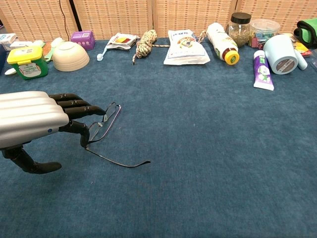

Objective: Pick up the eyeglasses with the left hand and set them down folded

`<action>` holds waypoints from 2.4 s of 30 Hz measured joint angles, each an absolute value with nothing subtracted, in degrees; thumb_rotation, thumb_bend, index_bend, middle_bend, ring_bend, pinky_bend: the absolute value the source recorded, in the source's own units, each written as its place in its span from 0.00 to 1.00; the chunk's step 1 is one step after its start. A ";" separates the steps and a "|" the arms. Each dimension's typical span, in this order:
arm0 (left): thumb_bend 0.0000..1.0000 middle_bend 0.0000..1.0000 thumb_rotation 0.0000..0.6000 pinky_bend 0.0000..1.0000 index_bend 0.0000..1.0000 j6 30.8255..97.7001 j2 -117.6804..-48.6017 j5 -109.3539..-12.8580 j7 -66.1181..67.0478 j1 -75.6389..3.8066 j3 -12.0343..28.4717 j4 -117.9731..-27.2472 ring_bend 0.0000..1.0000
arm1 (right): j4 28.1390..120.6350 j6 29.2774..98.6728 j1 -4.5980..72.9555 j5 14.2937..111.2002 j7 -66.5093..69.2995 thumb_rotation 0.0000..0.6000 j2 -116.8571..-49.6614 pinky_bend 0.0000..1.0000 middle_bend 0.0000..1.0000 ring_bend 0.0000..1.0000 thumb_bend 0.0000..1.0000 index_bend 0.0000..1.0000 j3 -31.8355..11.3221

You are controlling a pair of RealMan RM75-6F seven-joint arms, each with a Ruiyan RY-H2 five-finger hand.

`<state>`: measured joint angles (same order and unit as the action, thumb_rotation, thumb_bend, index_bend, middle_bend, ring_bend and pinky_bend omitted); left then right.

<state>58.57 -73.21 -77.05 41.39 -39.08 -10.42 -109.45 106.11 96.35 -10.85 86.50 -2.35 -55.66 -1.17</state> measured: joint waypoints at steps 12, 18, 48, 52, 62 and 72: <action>0.30 0.00 0.85 0.00 0.34 57.12 -75.58 -74.47 42.19 -38.92 -7.42 -105.50 0.00 | 106.85 96.53 -10.98 86.45 -3.48 1.00 -55.70 0.01 0.00 0.00 0.00 0.03 -1.10; 0.30 0.00 0.85 0.00 0.34 56.67 -75.72 -74.13 42.29 -39.02 -6.77 -104.65 0.00 | 107.06 96.50 -11.00 86.43 -3.87 1.00 -55.69 0.01 0.00 0.00 0.00 0.03 -1.05; 0.28 0.00 0.83 0.00 0.07 58.38 -72.74 -71.34 33.31 -36.09 -3.78 -100.91 0.00 | 106.75 95.97 -10.58 86.53 -3.25 1.00 -55.64 0.01 0.00 0.00 0.00 0.03 -1.19; 0.28 0.00 0.82 0.00 0.07 56.99 -74.12 -69.87 32.83 -36.28 -3.25 -99.08 0.00 | 106.74 95.90 -10.57 86.41 -3.25 1.00 -55.67 0.01 0.00 0.00 0.00 0.03 -1.18; 0.28 0.00 0.82 0.00 0.07 53.85 -77.95 -66.32 33.56 -37.95 -1.66 -96.13 0.00 | 106.95 96.14 -10.72 85.96 -3.50 1.00 -55.47 0.01 0.00 0.00 0.00 0.02 -1.30; 0.28 0.00 0.82 0.00 0.06 50.73 -79.99 -63.94 35.29 -40.74 -0.68 -94.57 0.00 | 107.17 96.47 -11.02 85.55 -3.74 1.00 -55.28 0.01 0.00 0.00 0.00 0.02 -1.33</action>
